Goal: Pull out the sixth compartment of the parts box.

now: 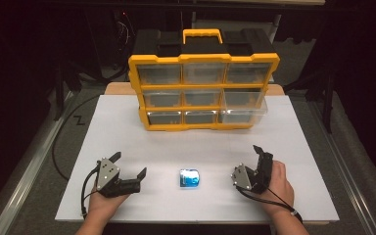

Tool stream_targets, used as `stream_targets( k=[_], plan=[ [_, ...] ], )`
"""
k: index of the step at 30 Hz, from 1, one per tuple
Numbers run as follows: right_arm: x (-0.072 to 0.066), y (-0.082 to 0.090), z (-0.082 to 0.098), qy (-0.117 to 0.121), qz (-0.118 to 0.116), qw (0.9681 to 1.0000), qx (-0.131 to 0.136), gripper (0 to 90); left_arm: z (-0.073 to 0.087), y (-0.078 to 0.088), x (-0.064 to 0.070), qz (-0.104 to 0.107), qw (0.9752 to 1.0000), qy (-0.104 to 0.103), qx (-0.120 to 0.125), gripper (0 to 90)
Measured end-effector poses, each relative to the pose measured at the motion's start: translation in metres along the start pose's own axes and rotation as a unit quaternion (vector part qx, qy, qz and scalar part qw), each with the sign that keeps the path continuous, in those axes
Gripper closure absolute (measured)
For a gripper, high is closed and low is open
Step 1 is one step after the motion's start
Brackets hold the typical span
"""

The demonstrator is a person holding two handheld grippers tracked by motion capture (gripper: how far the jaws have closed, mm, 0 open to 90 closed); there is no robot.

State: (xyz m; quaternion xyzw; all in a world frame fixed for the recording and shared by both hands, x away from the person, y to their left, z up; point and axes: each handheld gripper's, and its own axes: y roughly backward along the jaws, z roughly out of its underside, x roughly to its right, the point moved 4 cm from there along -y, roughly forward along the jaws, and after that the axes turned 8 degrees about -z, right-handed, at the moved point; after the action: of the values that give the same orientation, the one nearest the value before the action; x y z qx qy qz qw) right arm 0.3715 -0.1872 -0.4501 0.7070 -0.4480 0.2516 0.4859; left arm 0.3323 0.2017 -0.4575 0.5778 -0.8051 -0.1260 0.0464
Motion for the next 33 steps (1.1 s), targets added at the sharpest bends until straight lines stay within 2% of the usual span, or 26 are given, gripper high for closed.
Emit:
stream_targets(
  k=[3, 4, 5, 6, 9, 10, 13, 14, 16, 17, 18, 19, 20, 21, 22, 23, 24, 25, 26, 27, 28, 29, 30, 31, 32, 33],
  plan=[
    [0.001, -0.001, 0.003, -0.022, -0.015, 0.9996, 0.002, 0.9, 0.000, 0.000, 0.000, 0.001, 1.0000, 0.001, -0.004, 0.4],
    [0.001, -0.002, 0.004, -0.063, -0.019, 0.9978, 0.010, 0.9, 0.001, -0.001, 0.001, 0.002, 1.0000, 0.001, -0.006, 0.4],
    [0.001, -0.002, 0.004, -0.063, -0.019, 0.9978, 0.010, 0.9, 0.001, -0.001, 0.001, 0.002, 1.0000, 0.001, -0.006, 0.4],
    [0.002, -0.002, 0.006, -0.087, -0.027, 0.9957, 0.015, 0.9, 0.001, -0.002, 0.001, 0.002, 1.0000, 0.001, -0.007, 0.4],
    [0.004, -0.002, 0.007, -0.108, -0.035, 0.9934, 0.020, 0.9, 0.001, -0.003, 0.001, 0.001, 1.0000, 0.005, -0.008, 0.4],
    [0.006, -0.002, 0.009, -0.144, -0.048, 0.9880, 0.026, 0.9, 0.001, -0.003, 0.001, 0.002, 0.9999, 0.005, -0.010, 0.4],
    [0.007, -0.002, 0.010, -0.166, -0.055, 0.9840, 0.032, 0.9, 0.001, -0.004, 0.001, 0.001, 0.9999, 0.004, -0.010, 0.4],
    [0.009, -0.002, 0.012, -0.196, -0.067, 0.9775, 0.039, 0.9, 0.001, -0.004, 0.000, 0.001, 0.9999, 0.006, -0.009, 0.4],
    [0.011, -0.002, 0.014, -0.228, -0.082, 0.9690, 0.046, 0.9, 0.001, -0.004, -0.001, -0.001, 0.9999, 0.007, -0.009, 0.4],
    [0.011, -0.002, 0.014, -0.228, -0.082, 0.9690, 0.046, 0.9, 0.001, -0.004, -0.001, -0.001, 0.9999, 0.007, -0.009, 0.4],
    [0.013, -0.002, 0.015, -0.258, -0.095, 0.9599, 0.056, 0.9, 0.000, -0.004, -0.002, -0.003, 0.9999, 0.009, -0.009, 0.4],
    [0.013, -0.002, 0.015, -0.258, -0.095, 0.9599, 0.056, 0.9, 0.000, -0.004, -0.002, -0.003, 0.9999, 0.009, -0.009, 0.4],
    [0.014, -0.003, 0.017, -0.281, -0.107, 0.9517, 0.064, 1.0, 0.001, -0.004, -0.002, -0.004, 0.9999, 0.009, -0.012, 0.4],
    [0.014, -0.003, 0.017, -0.281, -0.107, 0.9517, 0.064, 1.0, 0.001, -0.004, -0.002, -0.004, 0.9999, 0.009, -0.012, 0.4],
    [0.015, -0.004, 0.019, -0.308, -0.121, 0.9407, 0.075, 1.4, 0.001, -0.004, -0.001, -0.004, 0.9999, 0.004, -0.011, 0.4],
    [0.015, -0.004, 0.019, -0.308, -0.121, 0.9407, 0.075, 1.4, 0.001, -0.004, -0.001, -0.004, 0.9999, 0.004, -0.011, 0.4],
    [0.015, -0.005, 0.021, -0.321, -0.130, 0.9350, 0.076, 2.2, 0.001, -0.004, -0.001, -0.003, 0.9999, 0.004, -0.009, 0.4],
    [0.015, -0.005, 0.021, -0.321, -0.130, 0.9350, 0.076, 2.2, 0.001, -0.004, -0.001, -0.003, 0.9999, 0.004, -0.009, 0.4],
    [0.015, -0.006, 0.023, -0.341, -0.140, 0.9268, 0.073, 2.0, 0.001, -0.005, 0.000, -0.004, 0.9999, 0.004, -0.011, 0.4],
    [0.015, -0.006, 0.023, -0.341, -0.140, 0.9268, 0.073, 2.0, 0.001, -0.005, 0.000, -0.004, 0.9999, 0.004, -0.011, 0.4],
    [0.017, -0.007, 0.024, -0.364, -0.147, 0.9162, 0.080, 1.5, 0.002, -0.005, -0.001, -0.005, 0.9999, 0.004, -0.013, 0.4],
    [0.017, -0.007, 0.024, -0.364, -0.147, 0.9162, 0.080, 1.5, 0.002, -0.005, -0.001, -0.005, 0.9999, 0.004, -0.013, 0.4],
    [0.019, -0.006, 0.023, -0.386, -0.151, 0.9055, 0.090, 1.1, 0.002, -0.006, -0.001, -0.007, 0.9999, 0.004, -0.015, 0.4],
    [0.019, -0.006, 0.023, -0.386, -0.151, 0.9055, 0.090, 1.1, 0.002, -0.006, -0.001, -0.007, 0.9999, 0.004, -0.015, 0.4],
    [0.021, -0.005, 0.023, -0.411, -0.159, 0.8912, 0.108, 1.0, 0.003, -0.007, 0.000, -0.008, 0.9998, 0.000, -0.017, 0.4],
    [0.021, -0.005, 0.023, -0.411, -0.159, 0.8912, 0.108, 1.0, 0.003, -0.008, 0.000, -0.008, 0.9998, -0.002, -0.019, 0.4]
  ],
)
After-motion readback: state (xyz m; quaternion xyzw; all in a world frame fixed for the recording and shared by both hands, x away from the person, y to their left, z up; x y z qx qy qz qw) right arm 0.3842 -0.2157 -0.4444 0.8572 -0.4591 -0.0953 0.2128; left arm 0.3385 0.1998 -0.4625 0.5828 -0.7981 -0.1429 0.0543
